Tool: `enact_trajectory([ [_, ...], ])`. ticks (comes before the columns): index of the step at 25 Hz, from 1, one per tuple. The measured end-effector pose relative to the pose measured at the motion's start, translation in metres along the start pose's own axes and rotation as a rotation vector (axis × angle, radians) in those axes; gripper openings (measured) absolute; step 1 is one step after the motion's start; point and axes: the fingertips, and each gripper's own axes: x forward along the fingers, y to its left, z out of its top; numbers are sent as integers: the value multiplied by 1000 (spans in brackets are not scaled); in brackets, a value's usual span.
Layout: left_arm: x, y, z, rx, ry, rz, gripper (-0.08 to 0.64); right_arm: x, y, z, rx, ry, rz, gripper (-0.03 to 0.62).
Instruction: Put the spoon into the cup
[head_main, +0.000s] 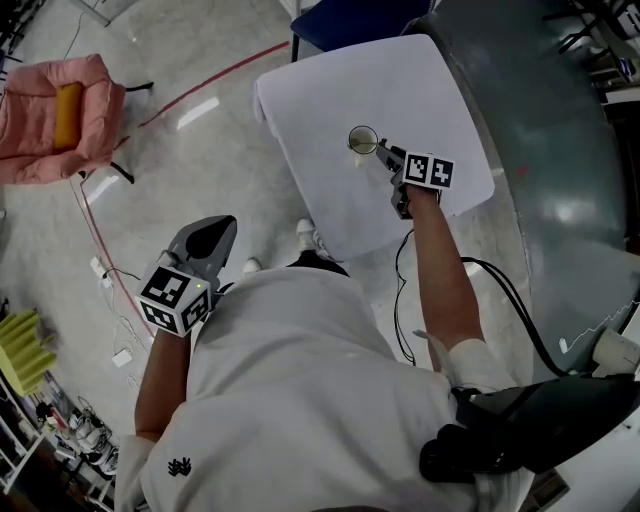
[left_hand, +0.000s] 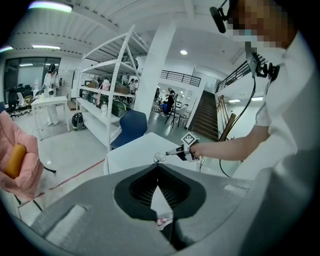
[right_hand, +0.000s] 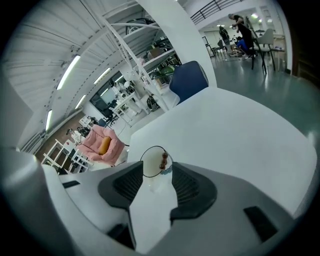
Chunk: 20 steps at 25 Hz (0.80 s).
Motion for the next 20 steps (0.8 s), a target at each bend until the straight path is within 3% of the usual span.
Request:
enact_trajectory([
  [10,-44,1,-21,23,-34,-93,11,-51,48,-35,18,-81,-57,177],
  [13,-59,3,-28,39,-45,-129,11,-68,71,-57,21,-108,-80,132],
  [16,-76,5,-35,51,-61,-161,12,-82,103,-85,10,-113,-79,41],
  [20,-98,9,-51,49,-66,-196,11,-93,156,-125,-9,-106,-56,9],
])
